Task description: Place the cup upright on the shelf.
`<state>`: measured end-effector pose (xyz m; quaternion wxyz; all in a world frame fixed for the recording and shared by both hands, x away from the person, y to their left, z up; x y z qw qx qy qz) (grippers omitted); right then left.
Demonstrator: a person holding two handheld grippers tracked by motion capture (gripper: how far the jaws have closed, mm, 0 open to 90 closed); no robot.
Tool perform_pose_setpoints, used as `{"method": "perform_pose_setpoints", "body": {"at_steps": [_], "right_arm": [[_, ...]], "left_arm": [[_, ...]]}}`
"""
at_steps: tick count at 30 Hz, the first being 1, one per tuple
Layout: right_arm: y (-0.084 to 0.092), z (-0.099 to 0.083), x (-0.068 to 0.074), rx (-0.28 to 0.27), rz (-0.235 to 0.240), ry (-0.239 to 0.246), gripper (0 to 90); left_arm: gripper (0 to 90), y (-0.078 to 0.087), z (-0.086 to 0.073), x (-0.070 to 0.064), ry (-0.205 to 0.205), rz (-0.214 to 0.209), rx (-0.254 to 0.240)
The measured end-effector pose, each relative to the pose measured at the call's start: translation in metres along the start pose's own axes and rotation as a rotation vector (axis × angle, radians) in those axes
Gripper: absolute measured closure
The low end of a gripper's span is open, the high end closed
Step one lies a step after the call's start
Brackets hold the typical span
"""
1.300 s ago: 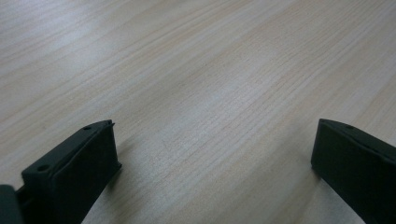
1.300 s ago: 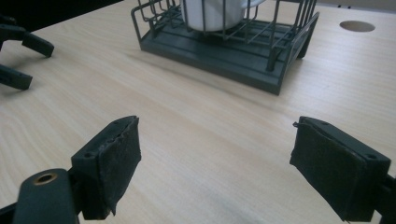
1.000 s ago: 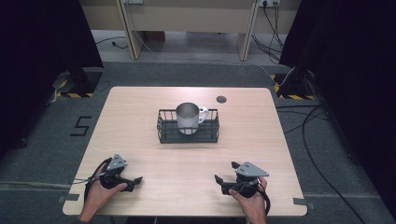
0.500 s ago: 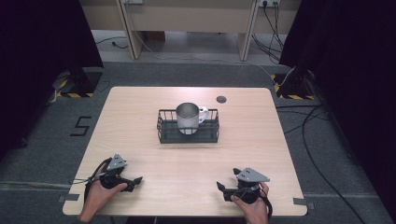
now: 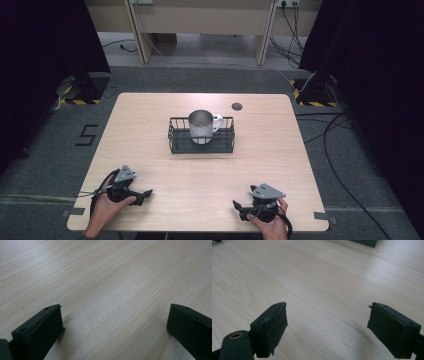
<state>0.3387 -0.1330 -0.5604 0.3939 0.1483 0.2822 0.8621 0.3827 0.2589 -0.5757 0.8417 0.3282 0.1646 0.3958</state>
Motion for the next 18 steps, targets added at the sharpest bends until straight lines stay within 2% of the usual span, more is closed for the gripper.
{"method": "perform_pose_setpoints", "body": {"at_steps": [3,6,11,18], "right_arm": [[-0.001,-0.002,0.001,0.027,-0.009,0.019,15.4],[-0.005,-0.009,0.003,0.09,-0.011,0.044,13.1],[-0.005,-0.01,0.004,0.093,-0.008,0.04,12.4],[-0.007,-0.011,0.006,0.09,0.004,0.048,6.4]], "left_arm": [[0.0,0.0,0.0,0.0,0.001,0.0,0.0],[0.0,0.0,0.0,0.0,0.001,0.0,0.0],[0.0,0.0,0.0,0.0,0.001,0.0,0.0],[0.0,0.0,0.0,0.0,0.001,0.0,0.0]]}}
Point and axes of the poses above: each handheld gripper's, and its own axes: y roughly backward along the jaws, z roughly out of its top, x roughly to its left, the point moved 7 cm from there along -y, roughly forward along the jaws
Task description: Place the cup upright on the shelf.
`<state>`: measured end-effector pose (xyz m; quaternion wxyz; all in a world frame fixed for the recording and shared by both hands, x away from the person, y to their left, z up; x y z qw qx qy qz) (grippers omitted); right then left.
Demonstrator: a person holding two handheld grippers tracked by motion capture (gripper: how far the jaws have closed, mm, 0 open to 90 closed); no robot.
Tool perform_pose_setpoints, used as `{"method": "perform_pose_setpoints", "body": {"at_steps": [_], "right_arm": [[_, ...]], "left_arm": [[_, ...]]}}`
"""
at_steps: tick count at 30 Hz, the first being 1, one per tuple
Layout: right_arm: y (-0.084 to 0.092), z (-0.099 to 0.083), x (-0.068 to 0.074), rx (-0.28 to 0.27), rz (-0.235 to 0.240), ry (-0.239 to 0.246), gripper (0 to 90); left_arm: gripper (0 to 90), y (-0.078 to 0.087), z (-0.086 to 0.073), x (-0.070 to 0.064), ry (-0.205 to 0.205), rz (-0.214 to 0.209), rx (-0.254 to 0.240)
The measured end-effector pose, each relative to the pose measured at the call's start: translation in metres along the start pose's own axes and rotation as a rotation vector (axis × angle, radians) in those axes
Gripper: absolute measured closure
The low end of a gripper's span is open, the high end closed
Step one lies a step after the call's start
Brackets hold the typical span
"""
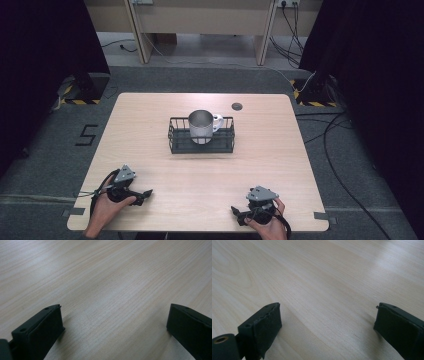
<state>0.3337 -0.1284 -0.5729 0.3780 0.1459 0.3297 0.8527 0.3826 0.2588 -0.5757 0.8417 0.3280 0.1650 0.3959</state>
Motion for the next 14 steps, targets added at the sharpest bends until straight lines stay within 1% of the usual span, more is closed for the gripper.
{"method": "perform_pose_setpoints", "body": {"at_steps": [6,14], "right_arm": [[-0.0013,-0.0005,0.0016,0.006,0.003,0.005,2.2],[-0.0013,-0.0006,0.0019,0.007,0.002,0.003,2.0]], "left_arm": [[0.0,0.0,0.0,0.0,0.0,0.0,0.0],[0.0,0.0,0.0,0.0,0.0,0.0,0.0]]}}
Point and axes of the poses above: each handheld gripper's, and its own axes: y roughly backward along the jaws, z roughly out of its top, x roughly to its left, the point moved 7 cm from there along -y, roughly forward along the jaws
